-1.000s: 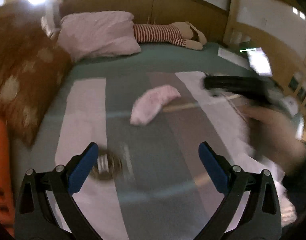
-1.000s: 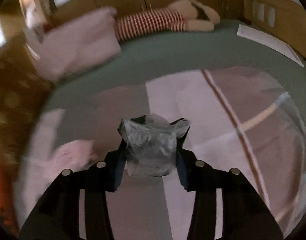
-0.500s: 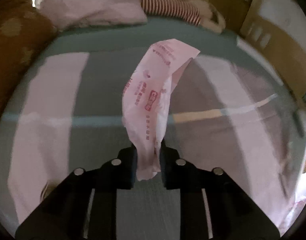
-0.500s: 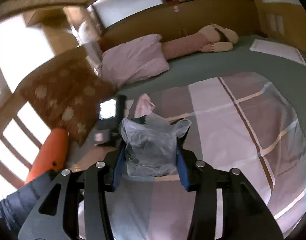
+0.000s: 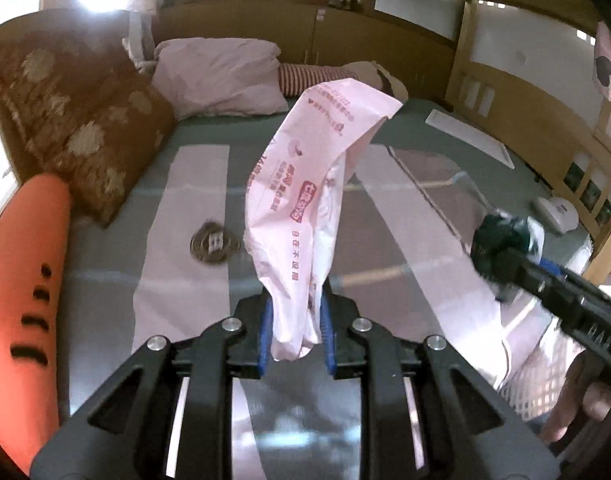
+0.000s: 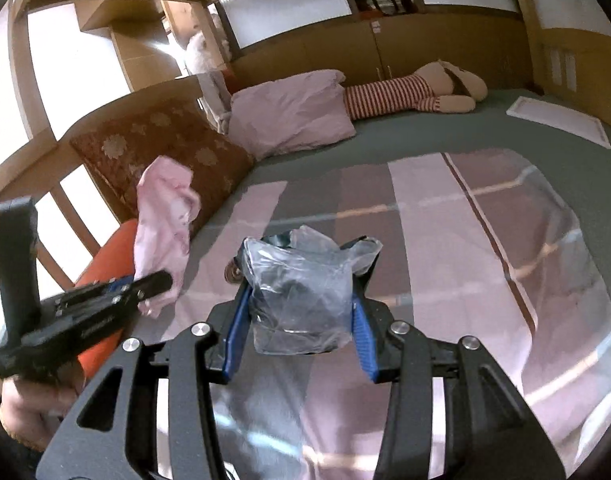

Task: Collect trash
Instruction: 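Lift the pink tissue and grey bag and carry them over the white plastic bag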

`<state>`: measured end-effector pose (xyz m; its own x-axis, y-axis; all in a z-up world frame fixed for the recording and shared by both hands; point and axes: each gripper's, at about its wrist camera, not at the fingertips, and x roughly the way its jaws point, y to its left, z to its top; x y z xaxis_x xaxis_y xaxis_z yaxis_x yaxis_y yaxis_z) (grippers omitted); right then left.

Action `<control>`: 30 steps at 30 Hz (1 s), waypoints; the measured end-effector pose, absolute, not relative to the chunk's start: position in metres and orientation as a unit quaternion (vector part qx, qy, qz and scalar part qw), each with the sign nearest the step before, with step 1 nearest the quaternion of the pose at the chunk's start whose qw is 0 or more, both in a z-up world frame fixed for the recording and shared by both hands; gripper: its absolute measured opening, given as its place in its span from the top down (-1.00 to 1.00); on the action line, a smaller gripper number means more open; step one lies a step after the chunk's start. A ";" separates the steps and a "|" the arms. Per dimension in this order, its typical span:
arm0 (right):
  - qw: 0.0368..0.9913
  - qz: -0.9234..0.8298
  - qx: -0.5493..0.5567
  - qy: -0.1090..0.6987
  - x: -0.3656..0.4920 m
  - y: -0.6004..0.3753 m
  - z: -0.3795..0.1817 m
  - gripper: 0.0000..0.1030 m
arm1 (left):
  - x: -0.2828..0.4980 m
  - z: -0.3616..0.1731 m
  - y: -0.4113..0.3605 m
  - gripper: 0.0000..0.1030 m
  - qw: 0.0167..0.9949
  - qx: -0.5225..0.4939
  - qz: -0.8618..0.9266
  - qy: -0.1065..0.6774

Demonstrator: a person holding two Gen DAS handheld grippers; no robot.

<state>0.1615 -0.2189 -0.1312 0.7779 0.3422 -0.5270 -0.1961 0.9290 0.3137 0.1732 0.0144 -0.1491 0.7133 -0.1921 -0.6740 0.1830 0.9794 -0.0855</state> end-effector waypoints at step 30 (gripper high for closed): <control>0.969 0.041 0.119 0.215 0.071 -0.311 -0.088 0.11 | 0.172 -0.168 0.005 0.58 0.915 0.002 -0.136 0.380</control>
